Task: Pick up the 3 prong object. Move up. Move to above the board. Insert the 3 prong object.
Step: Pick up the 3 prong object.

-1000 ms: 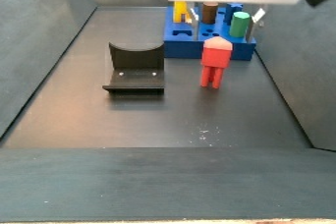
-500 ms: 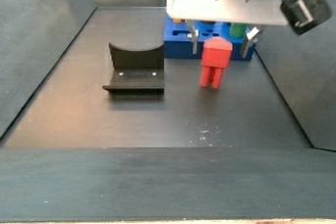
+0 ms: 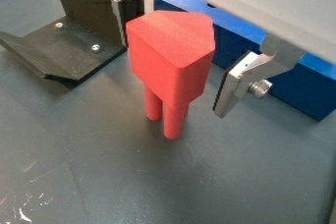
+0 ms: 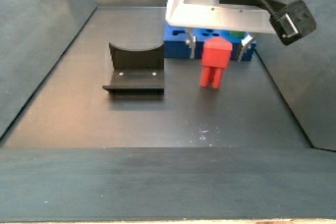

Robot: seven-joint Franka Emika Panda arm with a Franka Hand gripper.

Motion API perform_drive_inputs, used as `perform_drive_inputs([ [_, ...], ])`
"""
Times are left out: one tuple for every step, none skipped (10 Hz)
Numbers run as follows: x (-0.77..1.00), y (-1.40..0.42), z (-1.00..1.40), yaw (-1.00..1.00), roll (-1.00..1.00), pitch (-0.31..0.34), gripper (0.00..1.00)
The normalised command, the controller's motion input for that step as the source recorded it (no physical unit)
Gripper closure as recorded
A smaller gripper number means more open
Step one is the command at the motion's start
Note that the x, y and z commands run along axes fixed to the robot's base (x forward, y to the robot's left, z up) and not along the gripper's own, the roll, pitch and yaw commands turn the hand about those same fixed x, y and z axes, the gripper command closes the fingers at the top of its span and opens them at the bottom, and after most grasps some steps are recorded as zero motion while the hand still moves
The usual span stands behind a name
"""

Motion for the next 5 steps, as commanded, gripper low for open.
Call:
perform_drive_inputs([
  [0.00,0.00,-0.14,-0.32,-0.03,0.000,0.00],
  [0.00,0.01,-0.11,-0.09,-0.09,-0.014,0.00],
  [-0.03,0.00,0.00,0.00,-0.03,-0.051,0.00],
  [0.00,0.00,0.00,0.00,0.00,0.000,0.00],
  [0.00,0.00,0.00,0.00,0.00,0.000,1.00],
])
